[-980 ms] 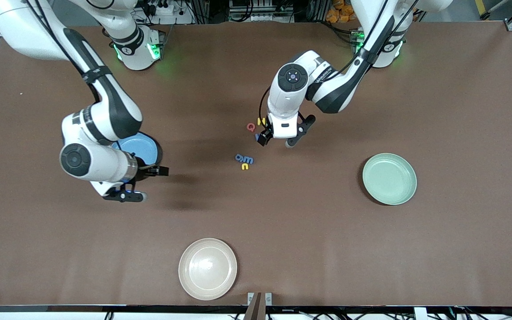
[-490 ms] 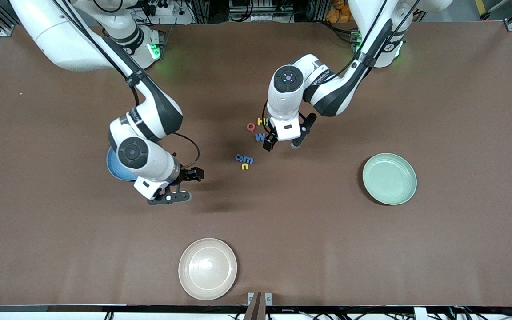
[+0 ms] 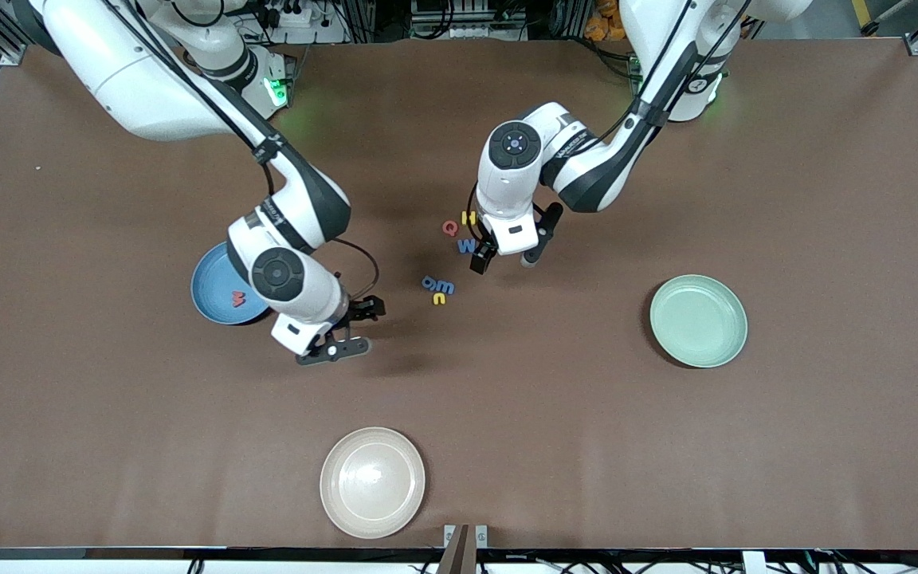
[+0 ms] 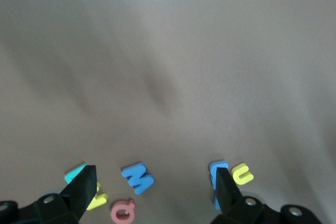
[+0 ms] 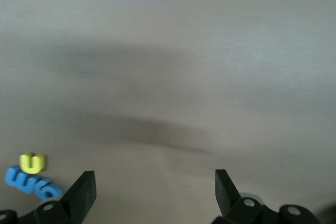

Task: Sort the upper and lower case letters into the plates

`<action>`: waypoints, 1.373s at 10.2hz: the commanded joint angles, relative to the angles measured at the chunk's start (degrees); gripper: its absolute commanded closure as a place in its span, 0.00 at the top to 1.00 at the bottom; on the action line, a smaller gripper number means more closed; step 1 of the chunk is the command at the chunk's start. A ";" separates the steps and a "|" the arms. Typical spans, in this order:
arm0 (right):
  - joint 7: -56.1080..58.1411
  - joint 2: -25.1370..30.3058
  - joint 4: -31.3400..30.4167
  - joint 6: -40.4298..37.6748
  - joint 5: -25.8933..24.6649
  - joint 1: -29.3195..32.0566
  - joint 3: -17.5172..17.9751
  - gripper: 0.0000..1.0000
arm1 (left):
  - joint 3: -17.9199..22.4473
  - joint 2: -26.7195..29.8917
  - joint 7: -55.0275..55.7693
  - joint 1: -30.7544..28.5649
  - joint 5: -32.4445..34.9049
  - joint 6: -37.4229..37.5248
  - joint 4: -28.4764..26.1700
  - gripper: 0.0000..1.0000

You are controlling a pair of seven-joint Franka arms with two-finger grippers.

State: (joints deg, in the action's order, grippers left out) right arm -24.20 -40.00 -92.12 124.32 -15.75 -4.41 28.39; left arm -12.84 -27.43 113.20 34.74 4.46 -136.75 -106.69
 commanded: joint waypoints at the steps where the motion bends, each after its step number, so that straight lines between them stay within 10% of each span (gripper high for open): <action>1: -3.03 -2.80 4.23 1.78 -2.35 -3.32 -0.36 1.00 | 0.36 -2.62 5.97 1.91 1.60 -2.55 0.43 1.00; 10: -1.55 -2.89 3.53 1.80 -3.15 0.63 -0.27 1.00 | 0.71 -8.77 28.98 4.98 1.07 -7.48 1.31 0.90; 14: -1.47 -2.98 3.44 1.89 -3.15 0.45 -0.36 1.00 | 3.00 -10.80 31.11 6.66 0.99 -7.48 3.24 0.68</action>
State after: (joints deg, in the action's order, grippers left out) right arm -25.60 -42.42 -89.37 126.73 -17.73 -4.14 27.44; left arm -10.72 -36.77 142.28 40.60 4.47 -143.96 -105.64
